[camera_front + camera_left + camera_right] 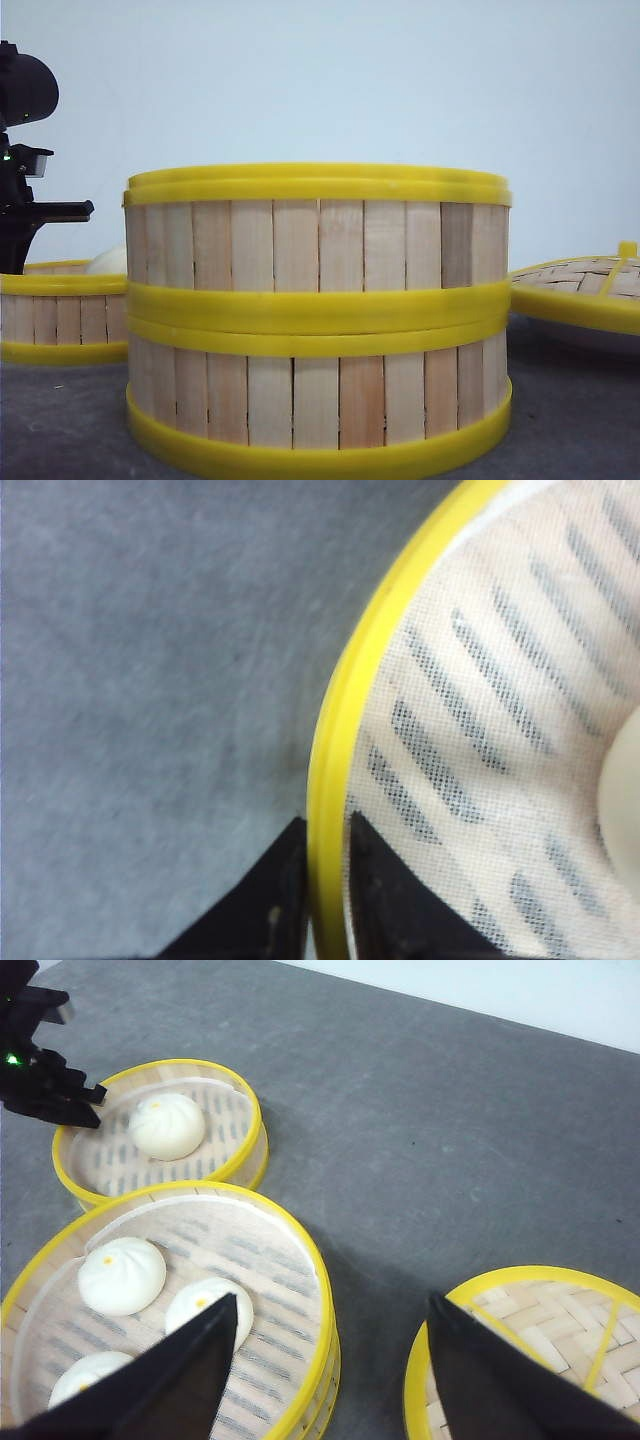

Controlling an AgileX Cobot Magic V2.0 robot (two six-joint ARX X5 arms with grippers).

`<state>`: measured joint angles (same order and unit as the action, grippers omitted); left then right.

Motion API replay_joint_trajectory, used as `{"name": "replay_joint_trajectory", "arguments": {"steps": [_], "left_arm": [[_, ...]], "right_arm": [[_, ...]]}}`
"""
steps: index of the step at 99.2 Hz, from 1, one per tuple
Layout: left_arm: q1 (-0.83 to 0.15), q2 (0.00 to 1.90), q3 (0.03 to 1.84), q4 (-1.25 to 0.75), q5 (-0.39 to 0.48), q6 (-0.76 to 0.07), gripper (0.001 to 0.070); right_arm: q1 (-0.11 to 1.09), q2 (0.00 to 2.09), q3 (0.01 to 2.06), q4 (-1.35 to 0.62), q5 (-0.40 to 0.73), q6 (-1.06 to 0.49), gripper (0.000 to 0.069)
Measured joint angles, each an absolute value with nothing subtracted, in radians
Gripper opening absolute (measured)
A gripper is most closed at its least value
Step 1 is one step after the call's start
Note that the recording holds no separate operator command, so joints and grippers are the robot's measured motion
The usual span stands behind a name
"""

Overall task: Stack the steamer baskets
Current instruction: 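Reach the left gripper to the one-bun basket and grasp its rim, then lift the one-bun basket with the left gripper and lower onto stack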

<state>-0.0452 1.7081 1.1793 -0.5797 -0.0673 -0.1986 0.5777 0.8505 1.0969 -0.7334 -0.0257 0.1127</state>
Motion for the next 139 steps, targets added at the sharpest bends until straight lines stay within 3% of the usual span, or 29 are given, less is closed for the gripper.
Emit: {"name": "replay_joint_trajectory", "arguments": {"steps": [45, 77, 97, 122, 139], "left_arm": [[0.042, 1.474, 1.229, -0.622, 0.074, -0.176, 0.0037], [0.031, 1.298, 1.312, -0.762, 0.353, -0.176, 0.0037], [-0.047, 1.243, 1.312, -0.869, 0.487, -0.167, 0.0037], [-0.197, 1.235, 1.312, -0.932, 0.495, -0.125, 0.0037], [-0.307, 1.245, 1.312, -0.898, 0.432, -0.125, 0.0037]], "right_arm": [[0.578, 0.85, 1.097, -0.736, -0.026, 0.113, 0.0369], [0.578, 0.831, 1.097, -0.739, -0.026, 0.113, 0.0369], [0.578, 0.78, 1.097, -0.753, -0.025, 0.113, 0.0369], [0.578, 0.712, 1.097, -0.753, -0.022, 0.122, 0.0369], [0.578, 0.694, 1.097, -0.762, -0.022, 0.139, 0.0369]]}}
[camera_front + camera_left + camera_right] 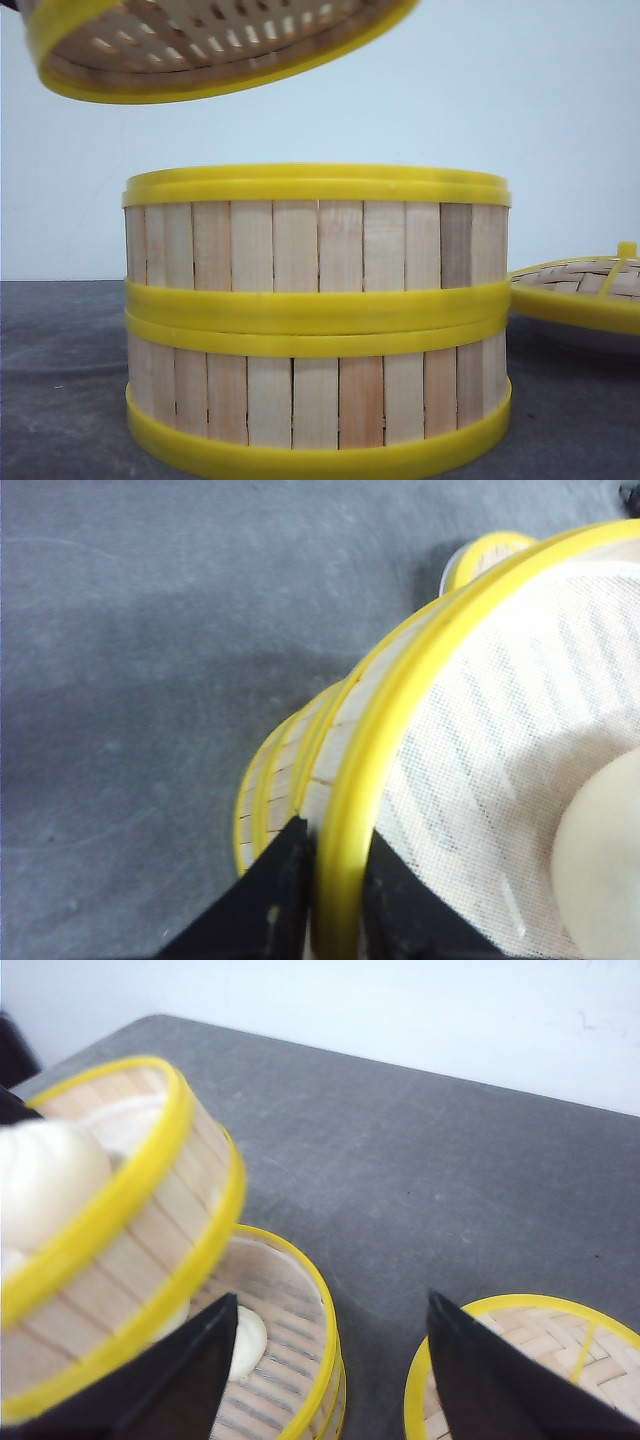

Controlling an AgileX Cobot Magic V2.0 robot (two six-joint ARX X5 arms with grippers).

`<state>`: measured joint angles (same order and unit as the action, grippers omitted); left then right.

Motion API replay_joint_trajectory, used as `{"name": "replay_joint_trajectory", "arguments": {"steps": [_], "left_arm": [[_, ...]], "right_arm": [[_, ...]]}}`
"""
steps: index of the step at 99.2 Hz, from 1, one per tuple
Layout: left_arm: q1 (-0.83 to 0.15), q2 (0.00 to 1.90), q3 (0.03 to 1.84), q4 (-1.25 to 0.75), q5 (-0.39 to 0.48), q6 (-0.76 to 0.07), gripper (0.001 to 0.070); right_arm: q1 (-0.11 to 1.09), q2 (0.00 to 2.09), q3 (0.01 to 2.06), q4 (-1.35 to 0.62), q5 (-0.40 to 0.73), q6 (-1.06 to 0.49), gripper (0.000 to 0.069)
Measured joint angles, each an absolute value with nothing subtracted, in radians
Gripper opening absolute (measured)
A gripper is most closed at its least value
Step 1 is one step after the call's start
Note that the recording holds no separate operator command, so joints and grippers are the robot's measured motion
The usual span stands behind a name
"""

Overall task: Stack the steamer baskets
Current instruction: 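Lift the one-bun basket with the left gripper and lower onto stack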

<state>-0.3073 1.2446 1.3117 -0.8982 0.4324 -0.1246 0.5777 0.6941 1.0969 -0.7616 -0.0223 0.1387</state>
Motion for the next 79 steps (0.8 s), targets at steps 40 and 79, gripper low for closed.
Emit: {"name": "replay_joint_trajectory", "arguments": {"steps": [40, 79], "left_arm": [[-0.458, 1.356, 1.312, -0.825, 0.323, -0.142, 0.0037], [-0.516, 1.441, 1.312, -0.783, 0.245, -0.154, 0.0037]], "right_arm": [[0.578, 0.7, 1.097, -0.789, -0.022, 0.147, 0.0369], [0.578, 0.699, 1.097, -0.81, -0.022, 0.156, 0.0369]]}}
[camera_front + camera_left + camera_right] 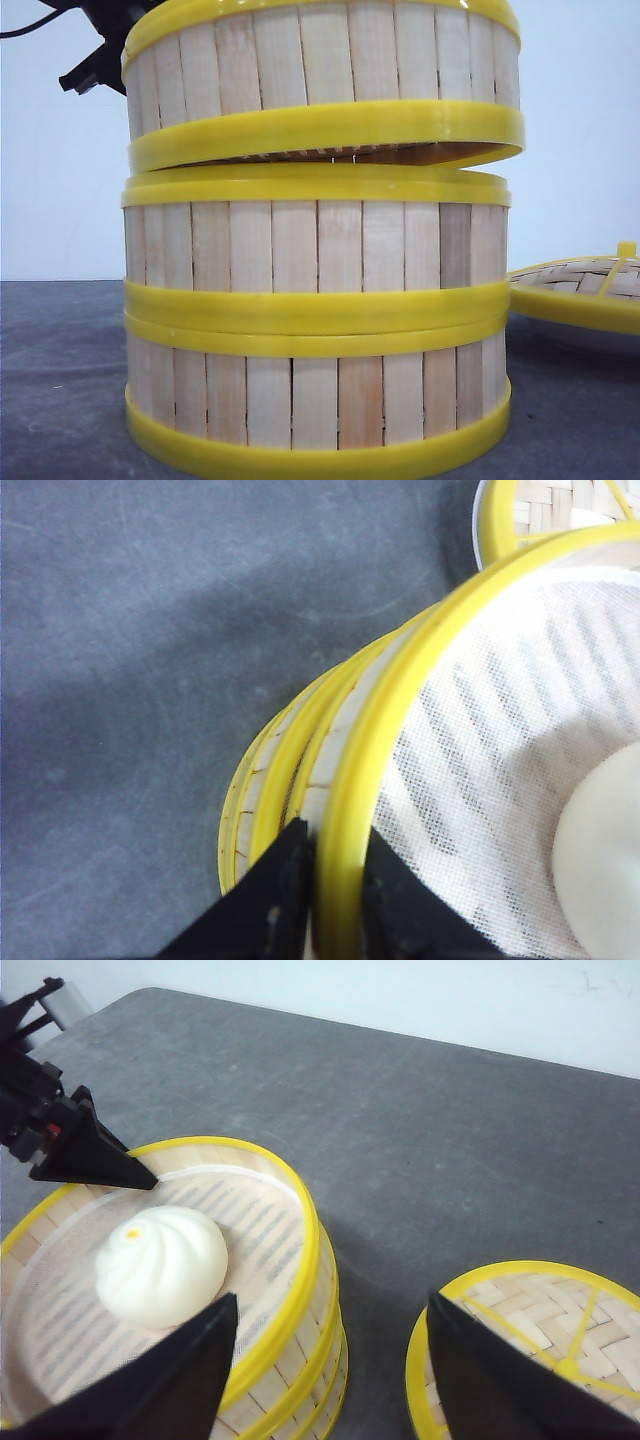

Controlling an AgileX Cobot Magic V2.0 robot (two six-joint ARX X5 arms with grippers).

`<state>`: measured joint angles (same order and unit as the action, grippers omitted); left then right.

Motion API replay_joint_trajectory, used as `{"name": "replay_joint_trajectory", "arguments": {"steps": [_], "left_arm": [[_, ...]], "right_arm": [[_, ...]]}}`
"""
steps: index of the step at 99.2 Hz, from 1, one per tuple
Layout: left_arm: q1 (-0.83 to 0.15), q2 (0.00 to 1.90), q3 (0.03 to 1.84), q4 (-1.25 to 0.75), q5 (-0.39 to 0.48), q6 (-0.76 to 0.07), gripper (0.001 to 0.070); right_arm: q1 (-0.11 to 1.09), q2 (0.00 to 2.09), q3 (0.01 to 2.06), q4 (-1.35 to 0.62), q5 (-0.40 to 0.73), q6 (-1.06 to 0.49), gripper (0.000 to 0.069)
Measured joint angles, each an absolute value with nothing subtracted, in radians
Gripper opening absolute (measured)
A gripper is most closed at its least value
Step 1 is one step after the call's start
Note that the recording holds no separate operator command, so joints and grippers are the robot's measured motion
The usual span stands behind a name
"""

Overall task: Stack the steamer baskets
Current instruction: 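Lift the one-bun basket with the left gripper and lower onto stack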

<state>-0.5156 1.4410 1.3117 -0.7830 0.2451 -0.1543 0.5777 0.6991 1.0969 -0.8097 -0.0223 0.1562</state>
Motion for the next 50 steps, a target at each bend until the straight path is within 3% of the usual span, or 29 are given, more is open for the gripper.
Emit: {"name": "replay_joint_trajectory", "arguments": {"steps": [50], "left_arm": [[-0.516, 1.454, 1.312, -0.788, 0.191, -0.157, 0.0037]], "right_arm": [[0.578, 0.699, 1.097, -0.814, -0.022, 0.158, 0.0369]]}}
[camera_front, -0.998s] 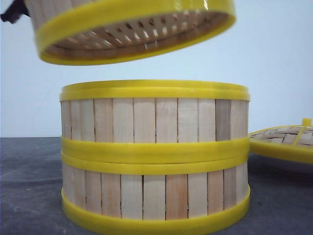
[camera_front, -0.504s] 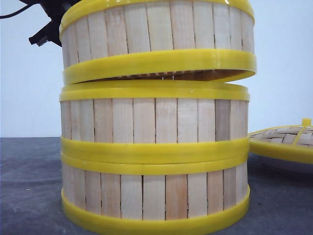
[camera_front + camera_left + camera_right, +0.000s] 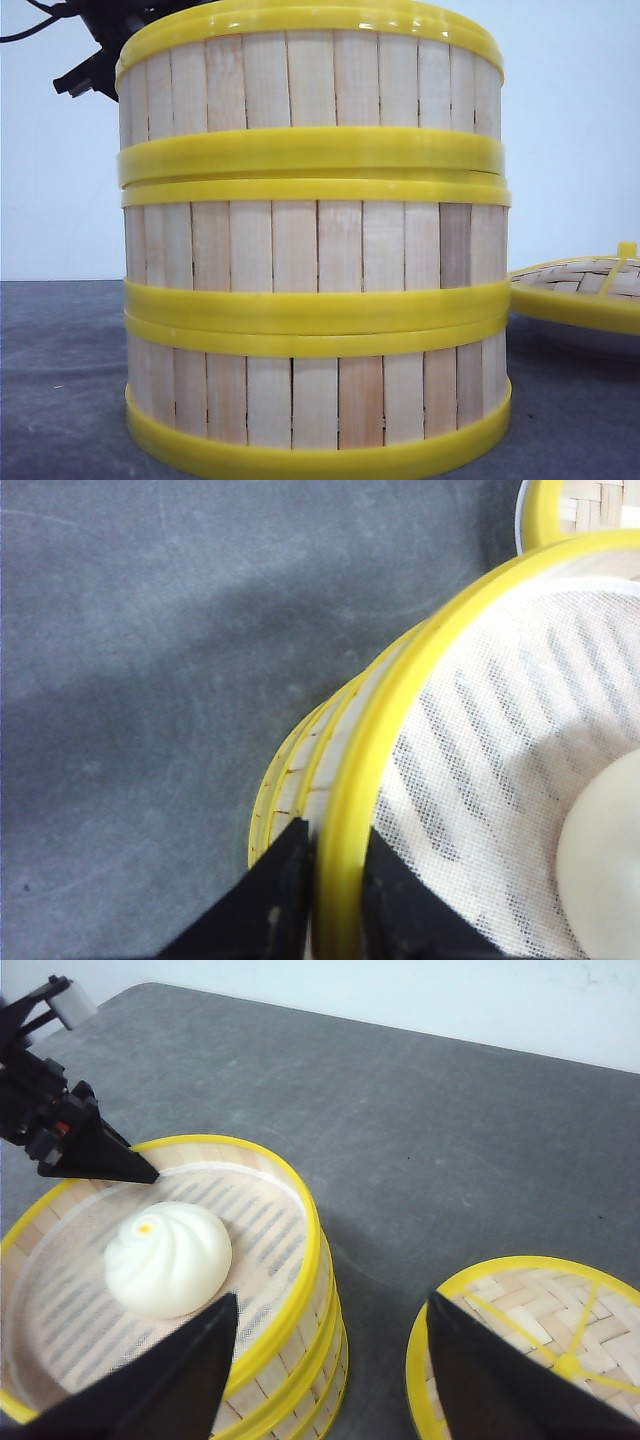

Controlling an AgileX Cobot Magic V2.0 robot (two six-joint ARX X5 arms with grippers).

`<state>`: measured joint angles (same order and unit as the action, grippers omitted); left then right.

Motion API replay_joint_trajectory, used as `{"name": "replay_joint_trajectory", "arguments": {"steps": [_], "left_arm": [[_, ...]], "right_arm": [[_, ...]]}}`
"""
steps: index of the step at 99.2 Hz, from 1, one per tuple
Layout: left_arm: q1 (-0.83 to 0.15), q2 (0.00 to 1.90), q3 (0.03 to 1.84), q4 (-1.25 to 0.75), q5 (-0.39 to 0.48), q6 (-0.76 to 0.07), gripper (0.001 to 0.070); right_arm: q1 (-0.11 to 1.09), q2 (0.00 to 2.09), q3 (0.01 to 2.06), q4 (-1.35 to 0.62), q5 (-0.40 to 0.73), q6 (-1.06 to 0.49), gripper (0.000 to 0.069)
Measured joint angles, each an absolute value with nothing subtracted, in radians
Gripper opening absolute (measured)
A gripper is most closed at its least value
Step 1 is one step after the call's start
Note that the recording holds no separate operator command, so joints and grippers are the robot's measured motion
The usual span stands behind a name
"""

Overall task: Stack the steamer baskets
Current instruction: 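Lift the one-bun basket with the left gripper and lower onto stack, then open the left gripper and pull it back from the stack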

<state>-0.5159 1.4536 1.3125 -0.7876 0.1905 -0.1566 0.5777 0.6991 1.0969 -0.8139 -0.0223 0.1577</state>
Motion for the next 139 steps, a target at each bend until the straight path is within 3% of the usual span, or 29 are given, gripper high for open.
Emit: {"name": "replay_joint_trajectory", "arguments": {"steps": [70, 75, 91, 97, 123, 139], "left_arm": [[-0.535, 1.475, 1.319, -0.773, 0.19, -0.157, 0.0041], [-0.535, 1.475, 1.319, -0.771, 0.194, -0.159, 0.0062], [-0.542, 1.487, 1.319, -0.743, 0.206, -0.173, 0.0251], [-0.542, 1.487, 1.319, -0.727, 0.207, -0.177, 0.029], [-0.542, 1.461, 1.319, -0.636, 0.206, -0.184, 0.0298], [-0.542, 1.301, 1.322, -0.535, 0.152, -0.183, 0.0298]], "right_arm": [[0.578, 0.699, 1.097, -0.815, 0.0, 0.158, 0.0369], [0.578, 0.699, 1.097, -0.817, 0.0, 0.158, 0.0369], [0.578, 0.699, 1.097, -0.829, 0.0, 0.158, 0.0369], [0.578, 0.699, 1.097, -0.834, 0.004, 0.159, 0.037], [0.578, 0.699, 1.097, -0.891, 0.108, 0.173, 0.0427], [0.577, 0.71, 1.097, -0.903, 0.192, 0.2, 0.044]]}}
